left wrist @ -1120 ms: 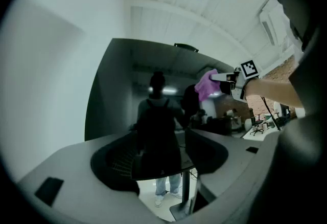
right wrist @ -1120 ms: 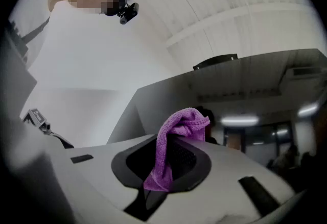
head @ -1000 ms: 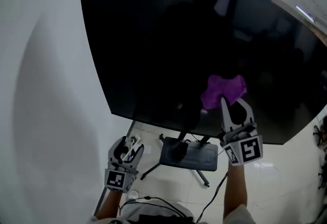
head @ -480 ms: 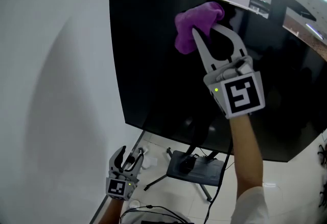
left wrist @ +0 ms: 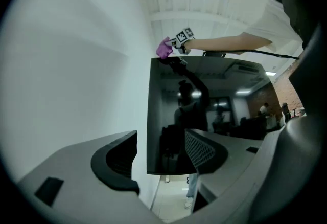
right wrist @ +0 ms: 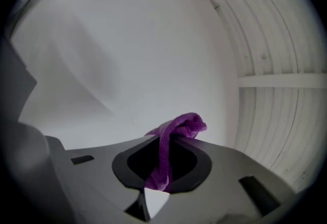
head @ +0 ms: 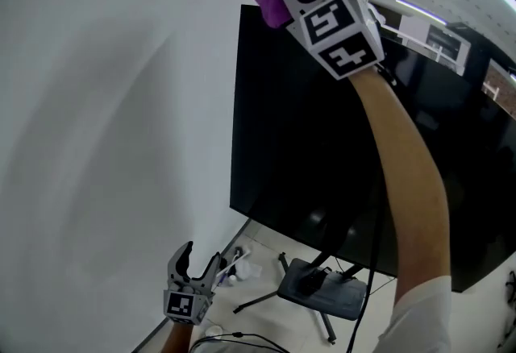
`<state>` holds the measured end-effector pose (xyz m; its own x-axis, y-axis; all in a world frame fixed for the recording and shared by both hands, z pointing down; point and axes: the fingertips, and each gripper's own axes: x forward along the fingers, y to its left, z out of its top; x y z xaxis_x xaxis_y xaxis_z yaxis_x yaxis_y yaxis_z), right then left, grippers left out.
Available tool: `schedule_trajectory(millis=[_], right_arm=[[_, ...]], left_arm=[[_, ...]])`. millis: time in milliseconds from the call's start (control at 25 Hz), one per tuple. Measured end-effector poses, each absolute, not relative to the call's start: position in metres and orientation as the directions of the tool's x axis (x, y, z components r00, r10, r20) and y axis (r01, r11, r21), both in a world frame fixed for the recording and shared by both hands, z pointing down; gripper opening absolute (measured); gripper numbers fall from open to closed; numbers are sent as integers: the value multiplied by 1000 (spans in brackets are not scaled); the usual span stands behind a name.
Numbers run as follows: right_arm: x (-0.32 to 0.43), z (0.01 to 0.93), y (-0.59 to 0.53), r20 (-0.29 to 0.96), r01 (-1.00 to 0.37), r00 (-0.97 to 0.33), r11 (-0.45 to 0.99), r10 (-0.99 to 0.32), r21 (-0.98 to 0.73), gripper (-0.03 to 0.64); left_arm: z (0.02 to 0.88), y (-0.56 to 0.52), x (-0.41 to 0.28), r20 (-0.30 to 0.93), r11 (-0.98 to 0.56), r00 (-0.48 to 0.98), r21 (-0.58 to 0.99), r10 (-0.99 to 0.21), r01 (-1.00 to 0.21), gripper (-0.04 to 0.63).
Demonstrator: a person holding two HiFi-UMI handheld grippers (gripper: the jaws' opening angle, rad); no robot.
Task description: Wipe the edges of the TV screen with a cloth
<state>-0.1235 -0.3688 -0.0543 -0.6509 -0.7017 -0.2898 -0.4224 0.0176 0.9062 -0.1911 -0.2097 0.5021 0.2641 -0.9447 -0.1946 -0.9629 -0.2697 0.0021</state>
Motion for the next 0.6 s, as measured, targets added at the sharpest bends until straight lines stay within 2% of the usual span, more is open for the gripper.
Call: schedule_trajectory(millis=[200, 320, 400, 600], right_arm=[[-169, -69, -416, -140, -362, -618, 122, -774, 924, 57], [-183, -37, -450, 74, -180, -518, 193, -852, 964, 57], [-178, -23, -464, 165, -89, -416, 220, -894, 971, 57], [-155, -16, -472, 233, -108, -368, 290, -900, 951, 57]], left_arm=[[493, -205, -214, -199, -226, 207, 80, -958, -971, 278], [500, -201, -224, -196, -190, 170, 89, -966, -978, 276], [504, -199, -235, -192, -169, 148, 100, -970, -981, 268], [504, -199, -243, -193, -151, 126, 119, -973, -981, 267]])
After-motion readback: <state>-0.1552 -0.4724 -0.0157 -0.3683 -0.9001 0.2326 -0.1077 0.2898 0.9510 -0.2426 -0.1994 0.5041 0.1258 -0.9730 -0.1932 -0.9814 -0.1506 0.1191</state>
